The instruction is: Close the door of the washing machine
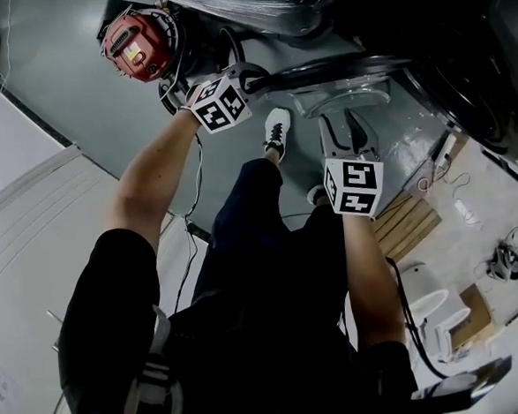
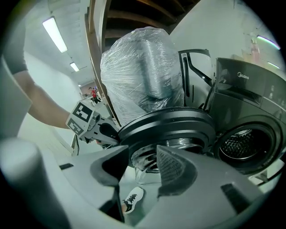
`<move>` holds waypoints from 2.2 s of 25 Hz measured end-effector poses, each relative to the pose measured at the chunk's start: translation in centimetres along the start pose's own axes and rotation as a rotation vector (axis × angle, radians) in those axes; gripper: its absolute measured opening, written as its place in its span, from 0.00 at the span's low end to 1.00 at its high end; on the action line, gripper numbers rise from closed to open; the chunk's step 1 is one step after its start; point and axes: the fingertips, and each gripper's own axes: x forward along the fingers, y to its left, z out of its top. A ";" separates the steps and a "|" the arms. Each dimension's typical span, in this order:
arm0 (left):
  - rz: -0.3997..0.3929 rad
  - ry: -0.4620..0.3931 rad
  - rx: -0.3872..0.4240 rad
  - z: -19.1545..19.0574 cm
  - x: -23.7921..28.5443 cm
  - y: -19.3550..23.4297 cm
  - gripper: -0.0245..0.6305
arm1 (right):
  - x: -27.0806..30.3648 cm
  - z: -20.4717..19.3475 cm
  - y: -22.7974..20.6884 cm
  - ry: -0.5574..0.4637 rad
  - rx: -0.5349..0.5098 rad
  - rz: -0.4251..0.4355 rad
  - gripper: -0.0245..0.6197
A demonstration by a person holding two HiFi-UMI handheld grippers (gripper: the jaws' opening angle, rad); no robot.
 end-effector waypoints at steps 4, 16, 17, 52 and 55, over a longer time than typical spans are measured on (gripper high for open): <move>0.017 0.015 -0.059 0.3 0.5 -3.1 0.14 | -1.8 -2.2 -1.3 0.010 0.004 -0.002 0.34; 0.007 0.024 -0.205 3.1 2.7 -14.1 0.18 | -8.2 -11.2 -2.8 0.029 0.048 0.042 0.35; -0.001 0.028 -0.208 3.4 3.0 -15.1 0.18 | -8.8 -11.8 -3.1 0.033 0.053 0.043 0.35; 0.017 0.162 -0.637 22.2 18.8 -36.0 0.27 | -25.7 -27.5 -25.1 0.015 0.405 -0.329 0.34; -0.014 0.144 -0.665 24.6 20.7 -36.8 0.27 | -26.9 -28.5 -26.2 0.011 0.414 -0.343 0.34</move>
